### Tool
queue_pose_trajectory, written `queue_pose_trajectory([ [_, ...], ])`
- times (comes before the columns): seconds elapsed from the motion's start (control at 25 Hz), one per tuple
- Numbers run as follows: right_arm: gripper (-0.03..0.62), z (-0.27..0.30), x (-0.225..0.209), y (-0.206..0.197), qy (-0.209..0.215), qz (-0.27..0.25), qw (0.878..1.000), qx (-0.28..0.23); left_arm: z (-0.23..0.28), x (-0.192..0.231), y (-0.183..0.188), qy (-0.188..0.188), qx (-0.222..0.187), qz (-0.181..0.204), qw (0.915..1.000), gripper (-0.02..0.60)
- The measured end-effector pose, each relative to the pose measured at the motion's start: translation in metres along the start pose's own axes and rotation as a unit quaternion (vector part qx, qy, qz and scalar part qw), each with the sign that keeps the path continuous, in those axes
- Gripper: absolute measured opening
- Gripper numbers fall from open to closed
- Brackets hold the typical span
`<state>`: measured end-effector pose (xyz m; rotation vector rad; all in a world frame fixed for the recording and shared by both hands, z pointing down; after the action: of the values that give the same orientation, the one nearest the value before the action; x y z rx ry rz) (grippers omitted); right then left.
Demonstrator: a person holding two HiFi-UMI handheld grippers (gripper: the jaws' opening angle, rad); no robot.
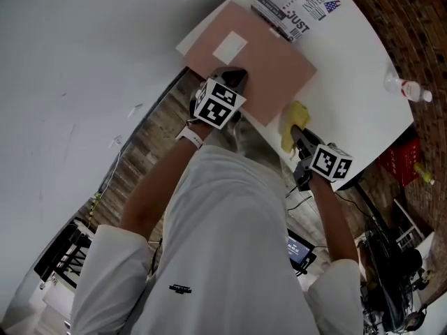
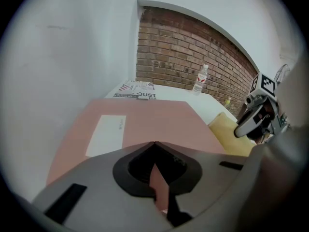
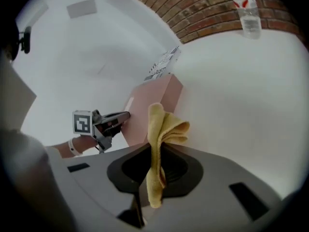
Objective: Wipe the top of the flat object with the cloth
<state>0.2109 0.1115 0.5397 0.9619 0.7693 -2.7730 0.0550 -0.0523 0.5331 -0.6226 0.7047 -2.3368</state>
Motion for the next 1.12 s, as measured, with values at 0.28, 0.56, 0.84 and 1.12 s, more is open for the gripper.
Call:
queue_pose_trajectory([
  [0.28, 0.058, 0.041, 0.017, 0.024, 0.056, 0.181, 0.977, -0.095, 0.001, 0.002, -0.004, 0.011, 0.003, -0.014, 0.9998, 0.017],
  [0.56, 0.058, 0.034, -0.014, 0.056, 0.058, 0.181, 0.973, -0.132, 0.004, 0.002, -0.001, -0.021, 0.025, -0.025, 0.9992, 0.015],
  [0.84, 0.058, 0.034, -0.045, 0.110, 0.065, 0.101, 0.982, -0.145, 0.003, 0.002, -0.001, -0.034, 0.035, -0.036, 0.9982, 0.015],
  [1.12, 0.058, 0.036, -0.061, 0.139, 0.045, -0.061, 0.993, -0.085, 0.003, 0.002, -0.002, -0.042, 0.040, -0.027, 0.9979, 0.015],
])
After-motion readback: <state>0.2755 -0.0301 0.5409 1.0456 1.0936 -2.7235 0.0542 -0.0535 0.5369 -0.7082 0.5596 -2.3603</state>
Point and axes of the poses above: the fingertips, and each gripper's own axes: z forward along the fingers, x to its left, y out of its top, the point moved 2 cm from there along -z, backward along the fingers, and after that the axes turned 13 degrees about -z, right-handed, at the moved point
